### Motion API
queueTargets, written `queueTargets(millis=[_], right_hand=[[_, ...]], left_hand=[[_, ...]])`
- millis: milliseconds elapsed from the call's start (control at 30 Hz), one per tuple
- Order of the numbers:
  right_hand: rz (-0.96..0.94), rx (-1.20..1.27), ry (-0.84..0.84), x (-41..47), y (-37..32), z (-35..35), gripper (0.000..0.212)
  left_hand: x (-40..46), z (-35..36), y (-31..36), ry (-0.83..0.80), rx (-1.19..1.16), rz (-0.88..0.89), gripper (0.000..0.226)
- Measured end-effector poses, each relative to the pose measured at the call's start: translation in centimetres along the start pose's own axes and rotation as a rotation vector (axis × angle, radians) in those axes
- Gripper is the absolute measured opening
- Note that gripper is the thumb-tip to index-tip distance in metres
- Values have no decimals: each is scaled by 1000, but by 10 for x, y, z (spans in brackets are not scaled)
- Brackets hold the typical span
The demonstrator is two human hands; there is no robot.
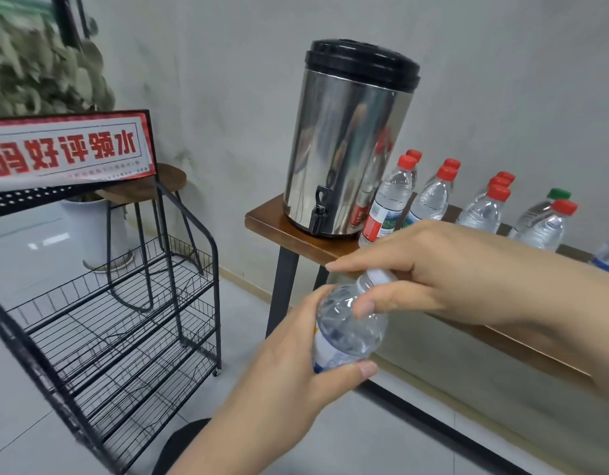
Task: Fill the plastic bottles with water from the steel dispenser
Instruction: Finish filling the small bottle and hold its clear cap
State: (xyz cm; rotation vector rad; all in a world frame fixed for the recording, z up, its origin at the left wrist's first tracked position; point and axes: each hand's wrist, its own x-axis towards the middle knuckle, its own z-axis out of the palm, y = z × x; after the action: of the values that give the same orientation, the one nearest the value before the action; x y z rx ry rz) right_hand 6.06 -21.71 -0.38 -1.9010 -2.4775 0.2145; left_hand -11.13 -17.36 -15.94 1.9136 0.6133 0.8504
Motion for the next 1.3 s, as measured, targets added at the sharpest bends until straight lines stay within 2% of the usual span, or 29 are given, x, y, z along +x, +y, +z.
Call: queueTargets(millis=[133, 300, 500, 600, 700, 800, 867, 933, 1000, 1167, 1300], right_hand=[[52, -89, -102, 5, -13, -6, 81], [58, -163, -107, 11, -18, -4, 81], [40, 52, -82, 5, -11, -3, 52], [29, 150, 30, 6, -7, 6, 45], [64, 223, 194, 11, -6, 13, 49], [34, 210, 160, 8, -4, 13, 57], [11, 252, 163, 6, -2, 14, 47], [30, 327, 263, 6, -2, 17, 37], [61, 364, 346, 8, -4, 18, 39], [40, 337, 246, 2, -1, 13, 32], [101, 381, 430, 2, 3, 19, 44]], left_hand=[[-1, -7, 2, 19, 92, 27, 72], [-4, -12, 3, 46, 92, 36, 72], [-4, -16, 1, 72, 26, -38, 62], [-3, -19, 1, 63, 18, -42, 62], [-1, -21, -2, 58, 24, -45, 64], [0, -22, -3, 58, -7, -63, 62], [0, -23, -2, 56, -33, -67, 61], [1, -22, 0, 65, -18, -63, 61], [3, -20, 2, 79, 1, -58, 62], [8, -20, 7, 17, -30, -76, 57], [13, -7, 12, 82, 23, -45, 56]])
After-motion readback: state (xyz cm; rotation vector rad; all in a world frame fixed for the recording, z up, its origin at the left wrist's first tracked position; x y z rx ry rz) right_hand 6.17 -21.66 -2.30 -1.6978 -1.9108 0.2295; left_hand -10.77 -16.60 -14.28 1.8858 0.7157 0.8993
